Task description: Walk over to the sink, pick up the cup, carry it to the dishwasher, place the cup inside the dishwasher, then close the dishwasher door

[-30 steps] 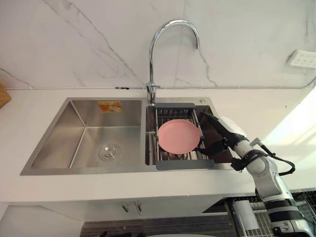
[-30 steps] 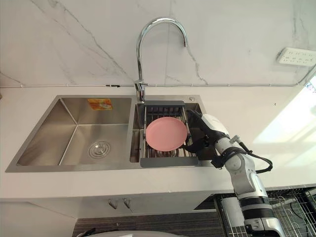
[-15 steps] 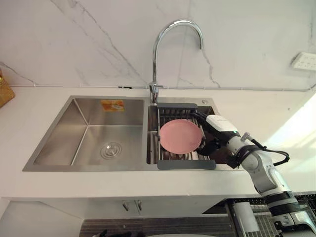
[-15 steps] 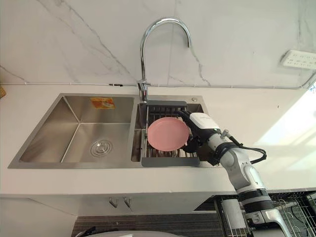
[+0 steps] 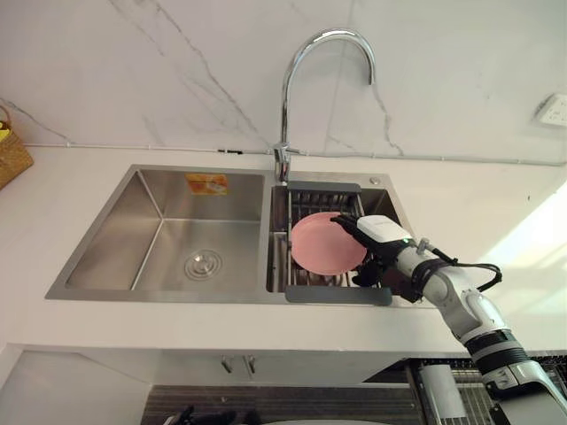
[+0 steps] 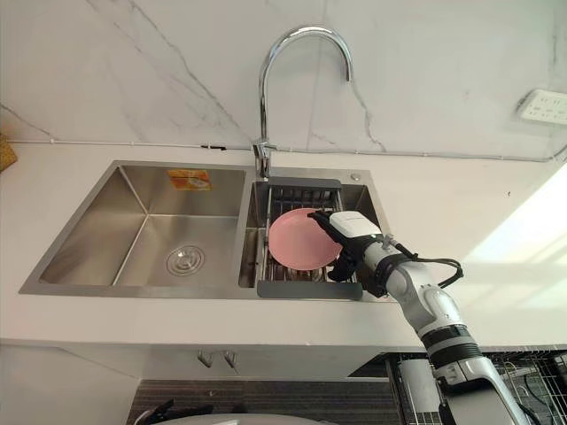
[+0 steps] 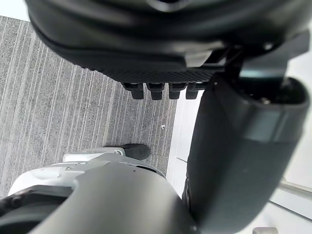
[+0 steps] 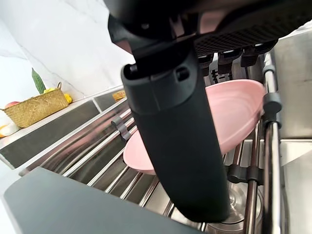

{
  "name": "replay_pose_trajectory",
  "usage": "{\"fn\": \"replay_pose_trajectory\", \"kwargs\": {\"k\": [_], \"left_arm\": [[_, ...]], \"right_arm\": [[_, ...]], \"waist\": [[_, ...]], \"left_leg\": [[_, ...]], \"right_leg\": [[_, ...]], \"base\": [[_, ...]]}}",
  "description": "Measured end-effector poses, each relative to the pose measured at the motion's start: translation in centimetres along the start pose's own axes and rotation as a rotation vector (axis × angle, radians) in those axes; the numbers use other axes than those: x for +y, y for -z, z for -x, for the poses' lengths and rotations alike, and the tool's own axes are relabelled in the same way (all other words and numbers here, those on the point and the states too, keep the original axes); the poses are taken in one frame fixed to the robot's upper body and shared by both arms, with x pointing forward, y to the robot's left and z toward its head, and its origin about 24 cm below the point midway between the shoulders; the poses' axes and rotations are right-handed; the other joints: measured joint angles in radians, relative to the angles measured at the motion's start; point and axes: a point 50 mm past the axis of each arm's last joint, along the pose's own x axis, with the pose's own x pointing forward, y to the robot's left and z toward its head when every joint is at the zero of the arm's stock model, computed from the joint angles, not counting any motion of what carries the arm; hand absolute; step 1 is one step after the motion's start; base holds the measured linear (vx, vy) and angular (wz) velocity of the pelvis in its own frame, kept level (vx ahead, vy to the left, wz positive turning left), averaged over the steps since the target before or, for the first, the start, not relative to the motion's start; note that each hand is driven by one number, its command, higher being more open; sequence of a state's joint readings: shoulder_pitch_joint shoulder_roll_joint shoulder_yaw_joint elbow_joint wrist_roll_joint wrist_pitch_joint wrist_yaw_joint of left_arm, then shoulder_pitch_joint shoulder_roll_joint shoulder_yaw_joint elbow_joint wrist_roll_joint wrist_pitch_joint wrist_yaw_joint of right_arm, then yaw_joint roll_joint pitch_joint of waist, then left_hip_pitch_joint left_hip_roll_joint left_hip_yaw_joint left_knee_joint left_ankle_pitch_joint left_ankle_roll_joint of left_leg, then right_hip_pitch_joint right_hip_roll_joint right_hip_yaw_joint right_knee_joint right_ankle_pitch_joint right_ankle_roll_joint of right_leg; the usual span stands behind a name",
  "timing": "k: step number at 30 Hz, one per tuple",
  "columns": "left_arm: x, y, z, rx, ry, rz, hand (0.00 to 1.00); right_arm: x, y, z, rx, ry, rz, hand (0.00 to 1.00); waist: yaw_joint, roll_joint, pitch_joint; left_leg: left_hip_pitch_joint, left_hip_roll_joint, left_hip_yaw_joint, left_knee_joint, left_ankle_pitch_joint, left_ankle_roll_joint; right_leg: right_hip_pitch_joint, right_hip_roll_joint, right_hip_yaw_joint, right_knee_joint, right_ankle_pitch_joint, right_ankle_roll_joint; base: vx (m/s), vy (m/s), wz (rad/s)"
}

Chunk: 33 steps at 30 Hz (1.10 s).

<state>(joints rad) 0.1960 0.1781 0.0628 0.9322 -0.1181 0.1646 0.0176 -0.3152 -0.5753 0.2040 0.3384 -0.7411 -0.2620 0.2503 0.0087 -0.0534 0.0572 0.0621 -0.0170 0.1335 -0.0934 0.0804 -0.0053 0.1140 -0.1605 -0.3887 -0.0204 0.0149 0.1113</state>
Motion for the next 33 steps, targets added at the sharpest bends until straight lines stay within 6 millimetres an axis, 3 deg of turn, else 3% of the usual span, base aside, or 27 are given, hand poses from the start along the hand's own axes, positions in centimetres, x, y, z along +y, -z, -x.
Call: {"fn": "replay_pose_trajectory", "kwargs": {"k": [9, 33], "left_arm": [[-0.1, -0.2, 0.0, -0.012, 0.004, -0.005, 1.0], [-0.4, -1.0, 0.0, -0.052, 0.029, -0.063, 1.0]], "right_arm": [[-0.3, 0.3, 0.0, 0.011, -0.001, 0.02, 1.0], [2.0, 1.5, -0.8, 0.071, 0.111, 0.095, 1.0]], "waist": [[0.0, 0.002, 0.012], [0.008, 0.011, 0.033]], "left_leg": [[0.002, -0.001, -0.005, 0.0, 0.004, 0.0], [0.001, -0.002, -0.035, 0.0, 0.012, -0.002]], "right_leg": [[0.005, -0.001, -0.005, 0.0, 0.0, 0.0], [0.022, 0.004, -0.035, -0.004, -0.001, -0.001]], "base": [[0.0, 0.002, 0.02], [0.0, 0.003, 0.04]]}}
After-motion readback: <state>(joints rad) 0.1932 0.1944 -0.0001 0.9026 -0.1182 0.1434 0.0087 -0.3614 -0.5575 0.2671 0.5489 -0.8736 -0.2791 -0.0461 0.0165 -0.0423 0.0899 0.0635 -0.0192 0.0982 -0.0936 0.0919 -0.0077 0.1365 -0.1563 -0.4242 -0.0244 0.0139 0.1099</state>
